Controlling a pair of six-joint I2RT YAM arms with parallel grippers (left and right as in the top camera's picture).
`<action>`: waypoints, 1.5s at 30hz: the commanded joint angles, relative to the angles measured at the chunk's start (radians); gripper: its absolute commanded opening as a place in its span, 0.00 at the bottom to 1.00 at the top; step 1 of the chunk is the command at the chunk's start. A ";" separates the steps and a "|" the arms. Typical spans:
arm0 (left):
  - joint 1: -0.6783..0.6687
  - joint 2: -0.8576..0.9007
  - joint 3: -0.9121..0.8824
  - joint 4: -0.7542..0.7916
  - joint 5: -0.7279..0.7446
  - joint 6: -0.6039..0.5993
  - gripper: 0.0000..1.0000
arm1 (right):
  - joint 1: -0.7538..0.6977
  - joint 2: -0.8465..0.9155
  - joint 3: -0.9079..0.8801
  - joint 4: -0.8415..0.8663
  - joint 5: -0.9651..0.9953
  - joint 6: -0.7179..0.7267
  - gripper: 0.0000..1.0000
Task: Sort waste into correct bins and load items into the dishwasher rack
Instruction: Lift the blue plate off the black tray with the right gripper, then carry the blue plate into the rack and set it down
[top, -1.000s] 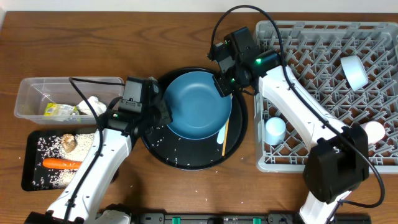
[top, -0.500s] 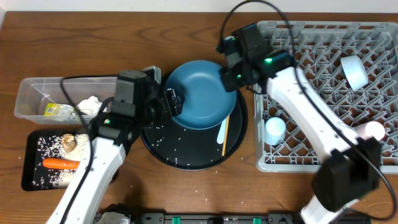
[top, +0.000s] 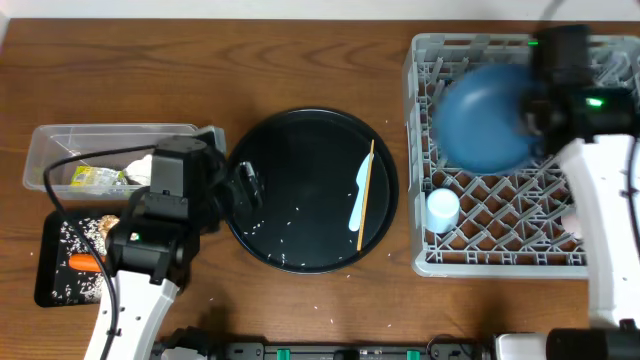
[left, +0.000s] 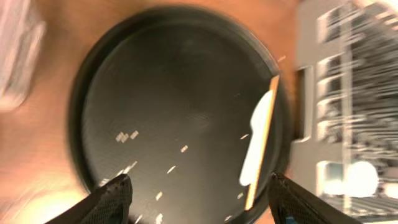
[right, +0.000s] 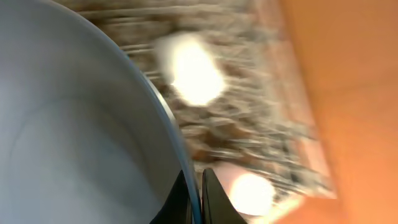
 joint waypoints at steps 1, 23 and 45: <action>0.005 0.018 0.011 -0.038 -0.074 0.005 0.77 | -0.053 -0.035 0.011 -0.006 0.370 0.048 0.01; 0.005 0.068 0.011 -0.053 -0.075 0.004 0.98 | 0.060 0.189 0.010 0.186 0.703 -0.007 0.01; 0.005 0.068 0.011 -0.053 -0.075 0.004 0.98 | 0.240 0.491 0.010 0.390 0.746 -0.280 0.01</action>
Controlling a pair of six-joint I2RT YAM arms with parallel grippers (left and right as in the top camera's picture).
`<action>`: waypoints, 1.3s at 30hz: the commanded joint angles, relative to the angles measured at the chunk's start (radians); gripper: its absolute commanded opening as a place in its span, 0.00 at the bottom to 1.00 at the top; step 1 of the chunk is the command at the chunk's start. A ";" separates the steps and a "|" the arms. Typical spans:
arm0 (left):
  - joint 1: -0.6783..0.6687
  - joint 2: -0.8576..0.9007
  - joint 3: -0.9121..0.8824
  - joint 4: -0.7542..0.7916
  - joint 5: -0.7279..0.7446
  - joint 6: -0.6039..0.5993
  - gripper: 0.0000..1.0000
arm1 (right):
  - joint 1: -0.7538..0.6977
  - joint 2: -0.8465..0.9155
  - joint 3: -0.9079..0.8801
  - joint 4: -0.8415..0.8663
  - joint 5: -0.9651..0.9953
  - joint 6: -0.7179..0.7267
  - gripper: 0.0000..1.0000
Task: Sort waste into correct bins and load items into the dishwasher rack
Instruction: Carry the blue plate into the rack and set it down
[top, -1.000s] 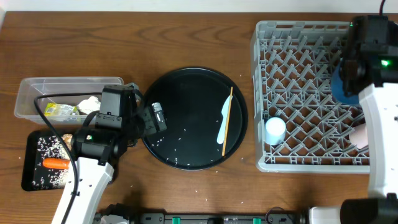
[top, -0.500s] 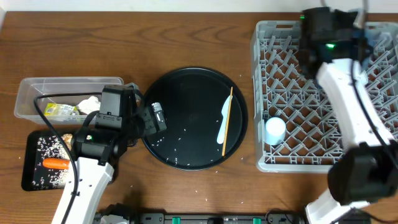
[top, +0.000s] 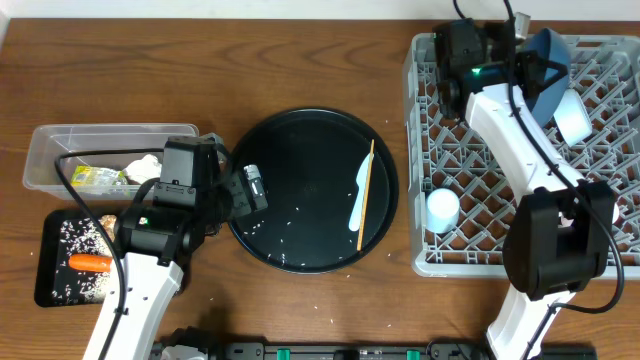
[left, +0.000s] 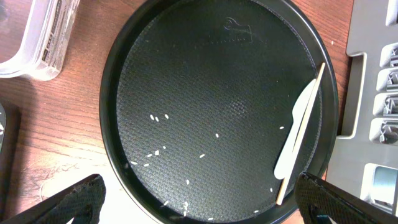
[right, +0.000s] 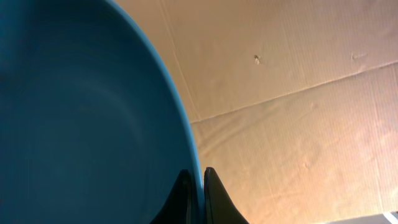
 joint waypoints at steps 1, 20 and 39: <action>0.005 0.004 0.011 -0.003 -0.013 0.006 0.98 | 0.037 0.048 -0.014 -0.015 -0.191 -0.040 0.01; 0.005 0.005 0.011 -0.003 -0.013 0.006 0.98 | 0.100 0.048 -0.014 -0.049 -0.761 -0.034 0.40; 0.005 0.005 0.011 -0.003 -0.013 0.006 0.98 | 0.119 -0.209 -0.014 -0.053 -1.339 0.101 0.82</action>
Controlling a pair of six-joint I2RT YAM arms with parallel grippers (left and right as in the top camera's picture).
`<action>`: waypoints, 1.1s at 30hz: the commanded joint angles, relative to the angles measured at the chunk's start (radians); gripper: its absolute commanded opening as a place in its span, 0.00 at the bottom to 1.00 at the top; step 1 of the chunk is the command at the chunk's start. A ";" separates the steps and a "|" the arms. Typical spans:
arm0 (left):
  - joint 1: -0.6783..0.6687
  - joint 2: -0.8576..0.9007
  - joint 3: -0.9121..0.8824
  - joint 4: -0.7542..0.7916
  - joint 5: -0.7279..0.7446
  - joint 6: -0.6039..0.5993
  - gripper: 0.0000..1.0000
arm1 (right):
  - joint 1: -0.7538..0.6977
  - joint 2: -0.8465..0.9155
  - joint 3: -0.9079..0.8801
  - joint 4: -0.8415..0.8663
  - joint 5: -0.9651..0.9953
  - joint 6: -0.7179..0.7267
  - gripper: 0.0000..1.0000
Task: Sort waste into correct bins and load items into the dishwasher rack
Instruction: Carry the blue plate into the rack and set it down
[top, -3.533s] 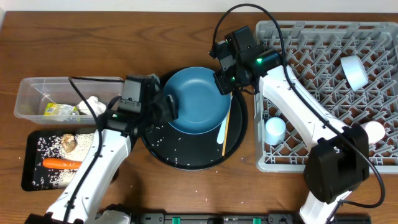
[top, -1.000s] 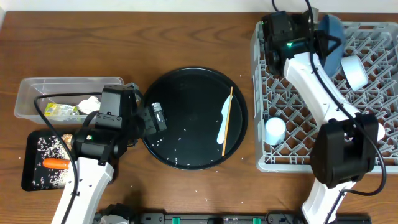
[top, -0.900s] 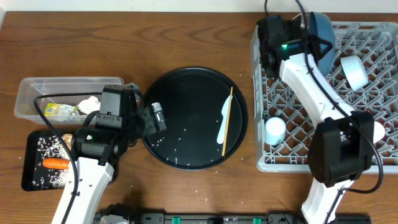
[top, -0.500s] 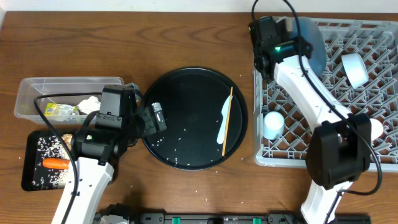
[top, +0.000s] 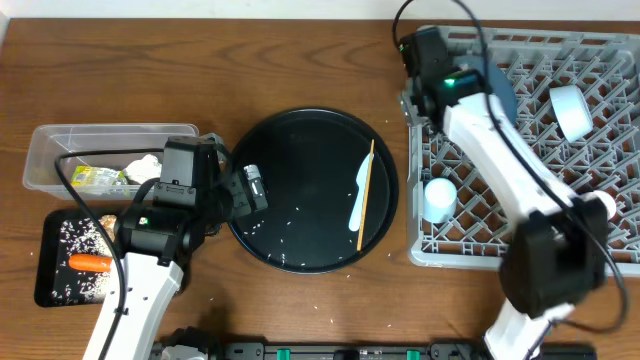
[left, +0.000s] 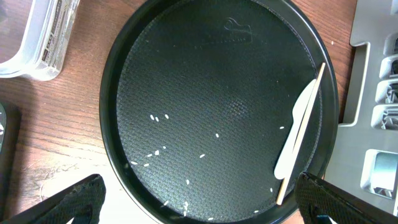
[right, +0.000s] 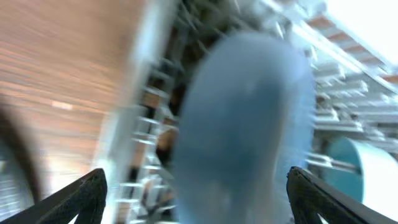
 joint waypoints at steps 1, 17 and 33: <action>0.005 0.004 0.011 -0.003 -0.013 0.006 0.98 | 0.008 -0.140 0.002 -0.008 -0.283 0.095 0.79; 0.005 0.005 0.011 -0.003 -0.013 0.006 0.98 | 0.095 -0.208 0.002 -0.107 -0.055 0.469 0.01; 0.005 0.005 0.011 -0.003 -0.013 0.006 0.98 | -0.116 -0.110 0.002 -0.038 -0.087 0.468 0.01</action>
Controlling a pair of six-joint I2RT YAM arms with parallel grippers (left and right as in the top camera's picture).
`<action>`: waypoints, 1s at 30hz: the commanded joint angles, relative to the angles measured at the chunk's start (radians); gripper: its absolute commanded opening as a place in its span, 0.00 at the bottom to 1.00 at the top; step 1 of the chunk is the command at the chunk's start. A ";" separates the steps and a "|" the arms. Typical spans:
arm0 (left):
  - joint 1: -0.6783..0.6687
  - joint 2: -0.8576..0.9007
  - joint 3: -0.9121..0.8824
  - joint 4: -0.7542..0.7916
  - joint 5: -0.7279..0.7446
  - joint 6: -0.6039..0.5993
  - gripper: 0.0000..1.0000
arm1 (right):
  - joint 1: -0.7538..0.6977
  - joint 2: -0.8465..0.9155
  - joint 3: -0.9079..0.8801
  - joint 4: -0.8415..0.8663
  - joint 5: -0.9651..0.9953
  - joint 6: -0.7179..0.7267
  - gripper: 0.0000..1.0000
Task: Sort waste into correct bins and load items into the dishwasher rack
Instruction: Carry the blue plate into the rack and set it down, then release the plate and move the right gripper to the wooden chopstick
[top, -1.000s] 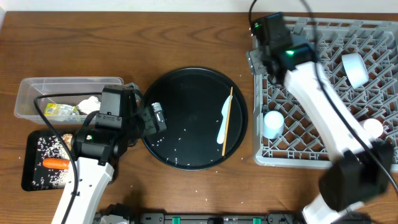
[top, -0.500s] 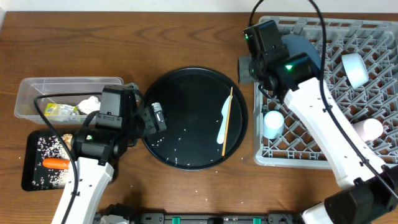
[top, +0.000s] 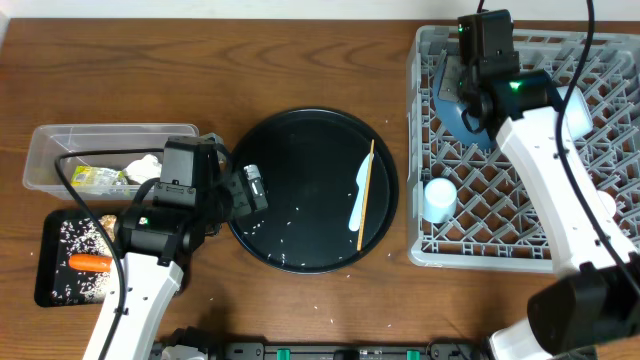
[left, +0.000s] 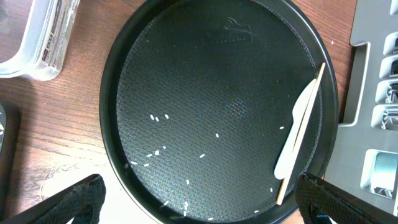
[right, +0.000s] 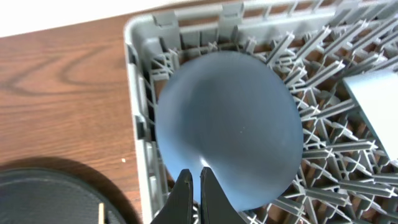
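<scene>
The blue bowl (top: 452, 108) (right: 230, 130) leans bottom-up in the grey dishwasher rack's (top: 500, 262) far left corner. My right gripper (top: 472, 102) (right: 193, 177) is shut at the bowl's near edge, which runs into the thin gap between the fingertips. A round black plate (top: 300, 150) (left: 217, 81) at mid-table carries a white plastic knife (top: 357, 195) (left: 297, 134), a wooden stick (top: 366, 190) (left: 306, 118) and rice grains. My left gripper (top: 250, 188) (left: 202, 208) hovers open over the plate's near rim, holding nothing.
A clear bin (top: 60, 135) with wrappers stands at the left. In front of it, a black tray (top: 50, 235) holds rice and a carrot piece (top: 88, 264). In the rack are a white cup (top: 440, 200) and a pale cup (top: 576, 115) (right: 373, 106).
My right gripper was open beside the bowl at the rack's left edge. It now sits farther right, over the rack, shut at the bowl's rim. The left arm has not moved.
My right gripper carried the blue bowl over the rack, shut on its rim, then held it at the rack's far side. Later the bowl stood in the far left corner with the gripper open. Now the fingers are shut on it again. The left gripper stayed open over the plate.
</scene>
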 joint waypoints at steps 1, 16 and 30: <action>0.005 0.005 0.011 -0.003 -0.013 0.006 0.98 | -0.014 0.065 0.002 0.001 -0.002 0.016 0.01; 0.005 0.005 0.011 -0.003 -0.013 0.006 0.98 | -0.026 0.215 0.002 -0.027 -0.098 0.007 0.01; 0.005 0.005 0.011 -0.003 -0.013 0.006 0.98 | 0.072 -0.098 0.022 -0.050 -0.372 -0.064 0.01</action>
